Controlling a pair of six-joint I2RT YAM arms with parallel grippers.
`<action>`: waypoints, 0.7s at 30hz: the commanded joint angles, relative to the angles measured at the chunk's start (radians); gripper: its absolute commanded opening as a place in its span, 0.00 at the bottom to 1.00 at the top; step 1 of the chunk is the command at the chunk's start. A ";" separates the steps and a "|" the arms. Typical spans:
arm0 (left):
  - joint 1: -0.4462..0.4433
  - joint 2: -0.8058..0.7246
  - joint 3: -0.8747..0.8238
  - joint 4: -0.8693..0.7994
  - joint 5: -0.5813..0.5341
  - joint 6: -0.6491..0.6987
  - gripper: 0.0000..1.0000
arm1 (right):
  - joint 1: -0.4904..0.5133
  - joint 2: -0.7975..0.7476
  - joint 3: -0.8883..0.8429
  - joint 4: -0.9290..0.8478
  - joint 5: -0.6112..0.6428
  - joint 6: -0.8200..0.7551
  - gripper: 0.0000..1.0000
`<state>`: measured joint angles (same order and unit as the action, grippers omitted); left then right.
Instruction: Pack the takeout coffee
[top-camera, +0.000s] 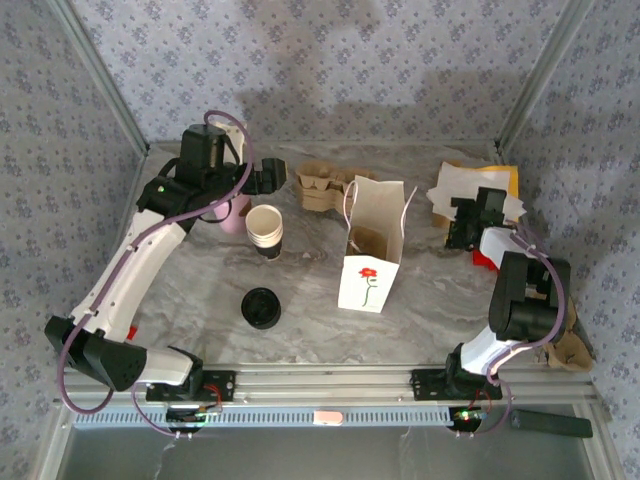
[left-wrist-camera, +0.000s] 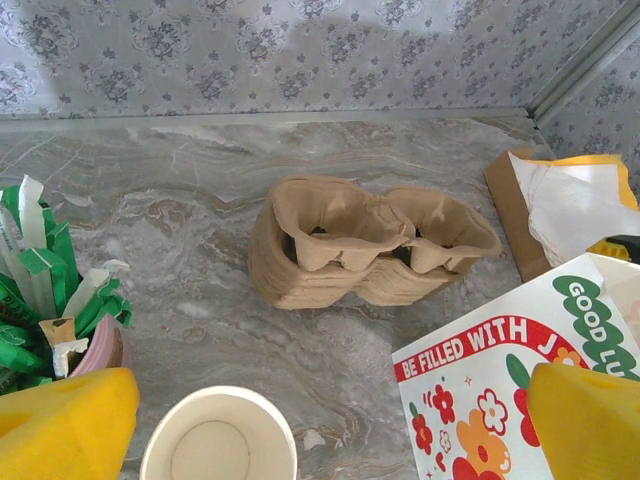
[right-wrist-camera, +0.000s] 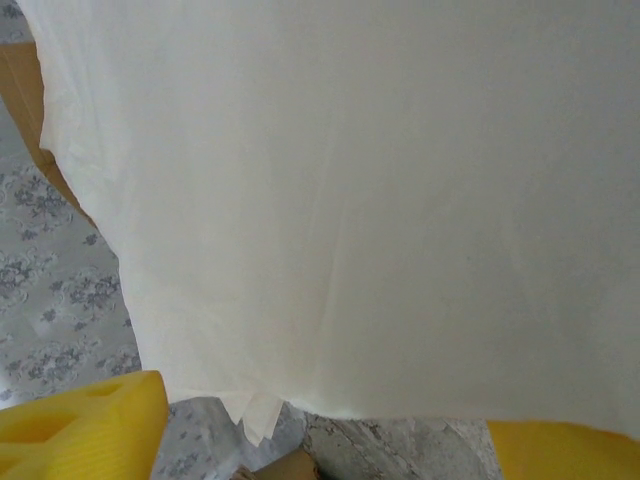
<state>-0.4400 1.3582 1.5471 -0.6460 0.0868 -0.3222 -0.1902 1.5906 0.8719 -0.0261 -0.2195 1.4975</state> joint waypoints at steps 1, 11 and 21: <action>0.006 0.011 0.009 0.023 0.014 0.016 1.00 | -0.008 -0.037 0.036 -0.053 0.059 -0.034 0.79; 0.006 0.008 0.013 0.017 0.016 0.016 1.00 | -0.022 -0.044 0.040 -0.031 0.066 -0.068 0.61; 0.006 0.008 0.013 0.014 0.018 0.016 1.00 | -0.024 -0.075 0.029 -0.037 0.075 -0.082 0.38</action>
<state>-0.4385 1.3640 1.5475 -0.6464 0.0872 -0.3222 -0.2081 1.5467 0.8825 -0.0448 -0.1707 1.4258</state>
